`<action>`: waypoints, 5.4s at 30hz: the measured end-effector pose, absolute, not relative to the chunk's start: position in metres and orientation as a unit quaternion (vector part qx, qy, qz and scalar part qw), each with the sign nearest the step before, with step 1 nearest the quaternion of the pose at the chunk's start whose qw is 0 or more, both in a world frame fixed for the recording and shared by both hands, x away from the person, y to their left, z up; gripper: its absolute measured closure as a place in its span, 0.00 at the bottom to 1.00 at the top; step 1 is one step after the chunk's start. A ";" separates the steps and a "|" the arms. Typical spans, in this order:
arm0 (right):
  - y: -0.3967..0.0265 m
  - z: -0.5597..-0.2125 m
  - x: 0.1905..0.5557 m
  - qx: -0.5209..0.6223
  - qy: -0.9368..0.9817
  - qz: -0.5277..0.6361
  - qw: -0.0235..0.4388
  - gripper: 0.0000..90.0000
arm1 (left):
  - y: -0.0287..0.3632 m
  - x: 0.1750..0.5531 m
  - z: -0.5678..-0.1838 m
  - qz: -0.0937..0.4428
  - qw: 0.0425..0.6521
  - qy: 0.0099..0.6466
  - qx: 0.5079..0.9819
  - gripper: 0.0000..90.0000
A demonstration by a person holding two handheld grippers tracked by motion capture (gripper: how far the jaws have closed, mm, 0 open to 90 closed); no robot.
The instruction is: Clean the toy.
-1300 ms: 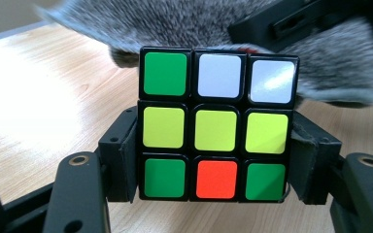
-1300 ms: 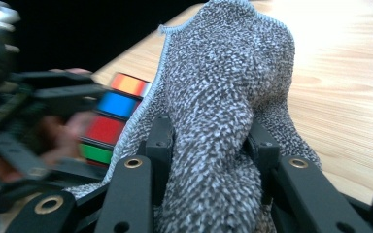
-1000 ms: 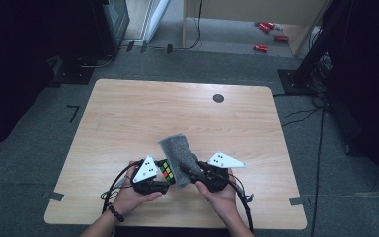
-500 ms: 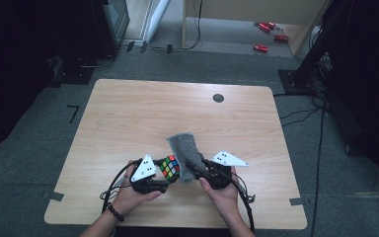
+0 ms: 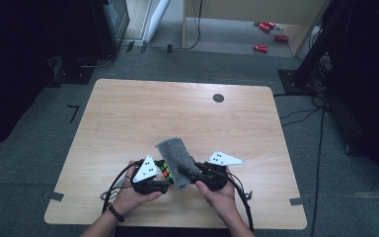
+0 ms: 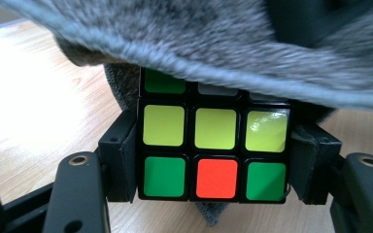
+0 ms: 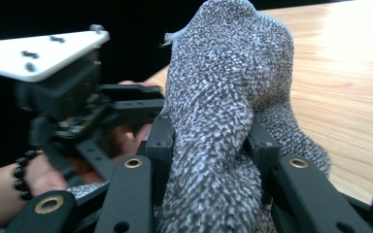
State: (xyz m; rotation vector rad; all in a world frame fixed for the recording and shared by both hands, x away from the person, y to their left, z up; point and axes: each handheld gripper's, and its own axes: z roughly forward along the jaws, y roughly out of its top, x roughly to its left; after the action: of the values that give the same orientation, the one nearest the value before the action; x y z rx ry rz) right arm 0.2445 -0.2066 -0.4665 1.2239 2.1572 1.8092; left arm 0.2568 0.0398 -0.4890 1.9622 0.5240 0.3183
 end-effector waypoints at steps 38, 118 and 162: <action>-0.199 -0.472 0.234 0.266 0.774 0.534 0.213 0.71 | 0.071 0.270 -0.469 0.106 0.588 0.279 0.752 0.38; -0.179 -0.490 0.240 0.370 0.730 0.566 0.099 0.71 | 0.072 0.266 -0.465 0.136 0.614 0.309 0.713 0.38; -0.209 -0.462 0.242 0.308 0.747 0.532 0.252 0.28 | 0.073 0.277 -0.469 0.102 0.587 0.316 0.738 0.38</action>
State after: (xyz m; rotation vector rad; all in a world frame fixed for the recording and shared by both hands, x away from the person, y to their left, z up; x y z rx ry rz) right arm 0.2417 -0.2085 -0.4621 0.8388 2.0327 1.4454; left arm 0.2768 0.0726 -0.4688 1.7202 0.7365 0.2376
